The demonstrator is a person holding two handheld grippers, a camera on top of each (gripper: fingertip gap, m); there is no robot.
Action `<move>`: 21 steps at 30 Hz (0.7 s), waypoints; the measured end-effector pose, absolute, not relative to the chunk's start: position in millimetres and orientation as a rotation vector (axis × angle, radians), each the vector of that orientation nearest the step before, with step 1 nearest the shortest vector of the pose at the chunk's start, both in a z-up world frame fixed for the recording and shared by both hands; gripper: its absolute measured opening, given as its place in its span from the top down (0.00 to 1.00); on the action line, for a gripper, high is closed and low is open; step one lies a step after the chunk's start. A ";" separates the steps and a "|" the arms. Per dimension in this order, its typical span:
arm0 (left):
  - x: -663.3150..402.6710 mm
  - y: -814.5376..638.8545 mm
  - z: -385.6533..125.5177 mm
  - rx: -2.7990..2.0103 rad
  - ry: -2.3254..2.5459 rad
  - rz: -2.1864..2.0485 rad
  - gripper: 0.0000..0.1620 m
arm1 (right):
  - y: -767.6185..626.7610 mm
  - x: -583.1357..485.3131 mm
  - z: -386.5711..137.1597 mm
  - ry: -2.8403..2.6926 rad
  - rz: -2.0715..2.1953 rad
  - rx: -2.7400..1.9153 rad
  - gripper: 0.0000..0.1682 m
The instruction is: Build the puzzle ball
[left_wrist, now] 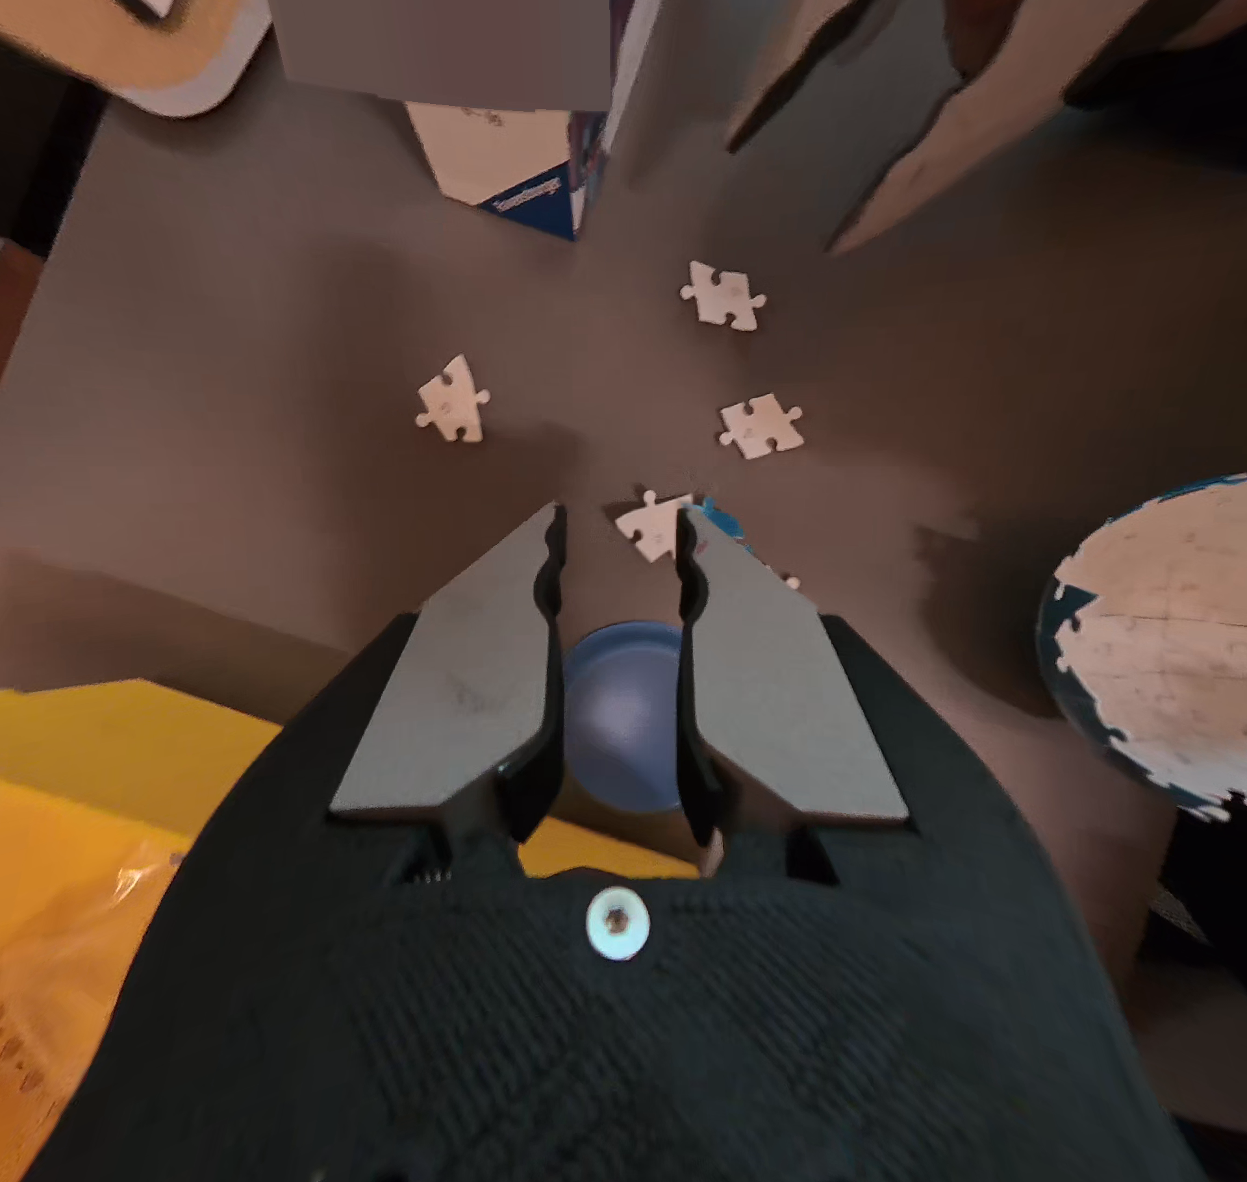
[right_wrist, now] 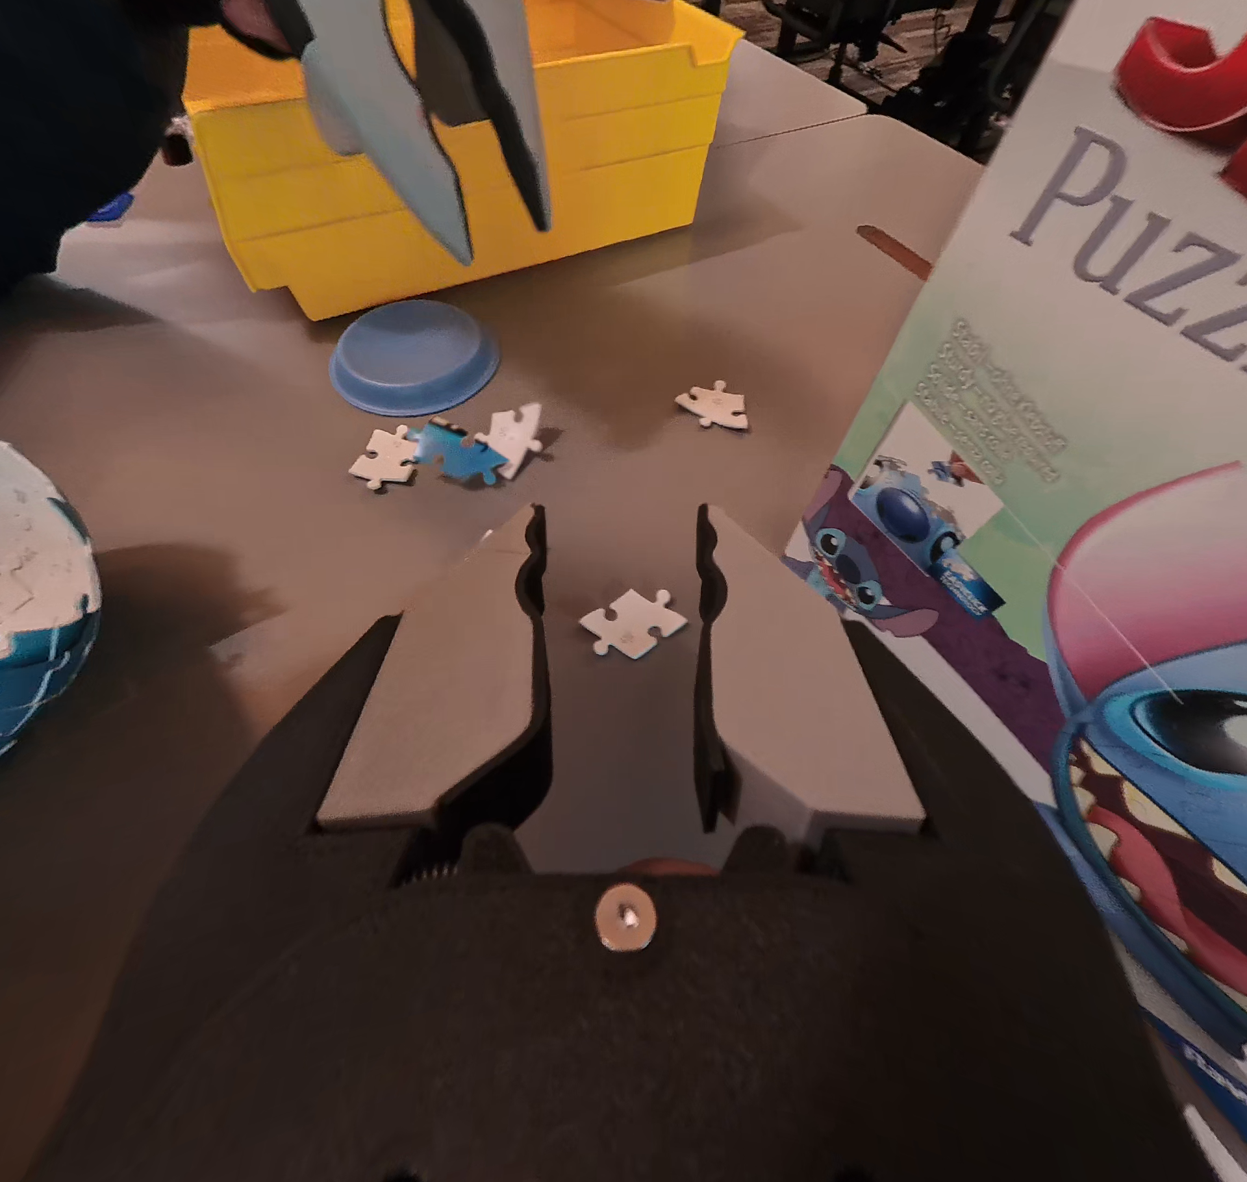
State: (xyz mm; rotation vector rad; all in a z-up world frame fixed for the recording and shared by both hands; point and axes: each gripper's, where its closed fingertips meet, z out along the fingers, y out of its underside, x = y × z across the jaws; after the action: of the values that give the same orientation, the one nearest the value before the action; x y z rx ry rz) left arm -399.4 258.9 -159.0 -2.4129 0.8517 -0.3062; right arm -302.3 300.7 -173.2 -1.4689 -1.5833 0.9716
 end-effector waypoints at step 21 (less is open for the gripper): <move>-440.0 249.4 -139.8 -2.426 0.769 -0.256 0.81 | 201.8 -361.9 -240.1 -2.590 0.717 -0.950 0.76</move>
State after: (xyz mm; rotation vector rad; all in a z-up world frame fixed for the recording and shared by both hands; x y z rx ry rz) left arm -440.0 249.4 -139.8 -2.4258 0.7692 -0.2558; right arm -361.9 201.8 -240.1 -0.9501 -2.5896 0.7173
